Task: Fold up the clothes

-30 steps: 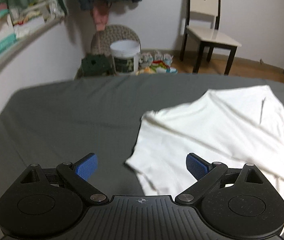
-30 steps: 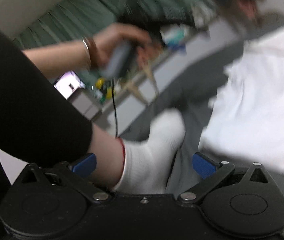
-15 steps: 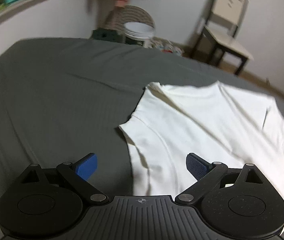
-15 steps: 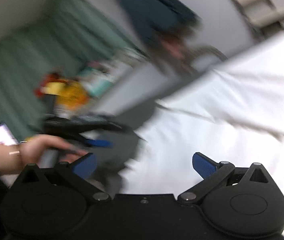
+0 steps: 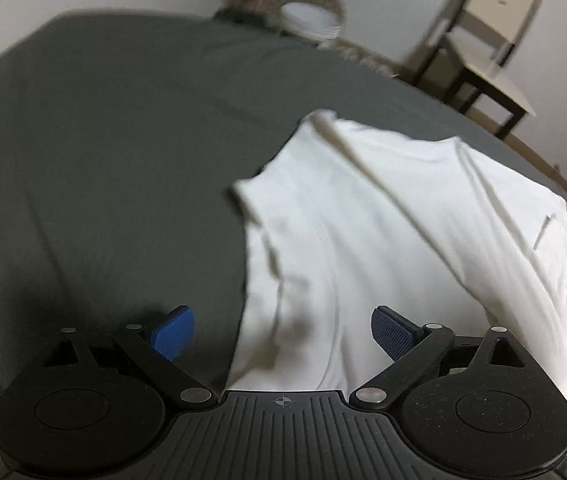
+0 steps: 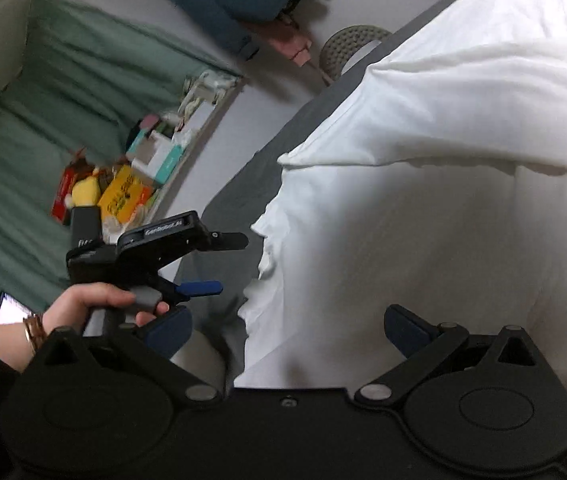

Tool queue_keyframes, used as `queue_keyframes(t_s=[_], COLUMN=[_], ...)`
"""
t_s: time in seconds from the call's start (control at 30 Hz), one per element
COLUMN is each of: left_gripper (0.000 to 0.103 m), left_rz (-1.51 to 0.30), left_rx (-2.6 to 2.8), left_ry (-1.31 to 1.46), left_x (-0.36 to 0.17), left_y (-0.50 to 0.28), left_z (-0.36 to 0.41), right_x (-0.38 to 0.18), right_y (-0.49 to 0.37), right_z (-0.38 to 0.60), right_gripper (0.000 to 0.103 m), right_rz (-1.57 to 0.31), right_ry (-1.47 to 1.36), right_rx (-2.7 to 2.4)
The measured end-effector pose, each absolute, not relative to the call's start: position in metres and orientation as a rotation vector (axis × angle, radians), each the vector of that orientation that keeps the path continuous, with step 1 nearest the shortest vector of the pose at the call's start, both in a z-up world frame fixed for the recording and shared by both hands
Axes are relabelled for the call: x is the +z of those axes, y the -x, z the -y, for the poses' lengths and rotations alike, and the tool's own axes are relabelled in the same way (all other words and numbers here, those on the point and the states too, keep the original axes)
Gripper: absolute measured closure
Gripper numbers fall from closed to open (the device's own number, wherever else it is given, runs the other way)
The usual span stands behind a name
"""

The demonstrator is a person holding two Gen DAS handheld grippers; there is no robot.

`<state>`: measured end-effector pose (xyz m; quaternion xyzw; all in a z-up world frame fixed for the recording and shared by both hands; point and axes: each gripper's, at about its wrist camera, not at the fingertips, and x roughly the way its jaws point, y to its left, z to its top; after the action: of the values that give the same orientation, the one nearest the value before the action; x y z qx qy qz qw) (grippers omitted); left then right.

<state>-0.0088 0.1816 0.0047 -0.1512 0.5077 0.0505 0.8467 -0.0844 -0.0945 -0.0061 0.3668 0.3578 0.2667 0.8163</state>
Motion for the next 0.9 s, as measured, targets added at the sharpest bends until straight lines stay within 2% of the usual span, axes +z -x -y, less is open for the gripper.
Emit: queue_keyframes(t_s=[0.33,0.53,0.6,0.77,0.9], left_gripper=[0.007,0.007,0.007,0.007,0.007], left_rz=[-0.981,-0.933,-0.893,-0.859,-0.868], left_rx=[0.253,0.186,0.099,0.009,-0.04], left_ry=[0.22,0.431,0.49,0.547,0.609], left_x=[0.034,0.066,0.055,0.009,-0.013], left_y=[0.051,0.101,0.112,0.12,0.112], left_z=[-0.195,-0.221,-0.226,-0.236,-0.242], right_x=[0.088,0.122,0.107,0.095,0.102], right_y=[0.126,0.168,0.173,0.164,0.164], right_z=[0.08,0.053,0.046,0.01,-0.027], right_gripper=[0.0,0.0,0.0,0.0,0.0], right_rz=[-0.453,-0.234,-0.237,-0.413,-0.333], right_ry=[-0.634,-0.388,-0.449,-0.538,-0.394], right_rx=[0.584,0.533,0.476,0.393,0.434])
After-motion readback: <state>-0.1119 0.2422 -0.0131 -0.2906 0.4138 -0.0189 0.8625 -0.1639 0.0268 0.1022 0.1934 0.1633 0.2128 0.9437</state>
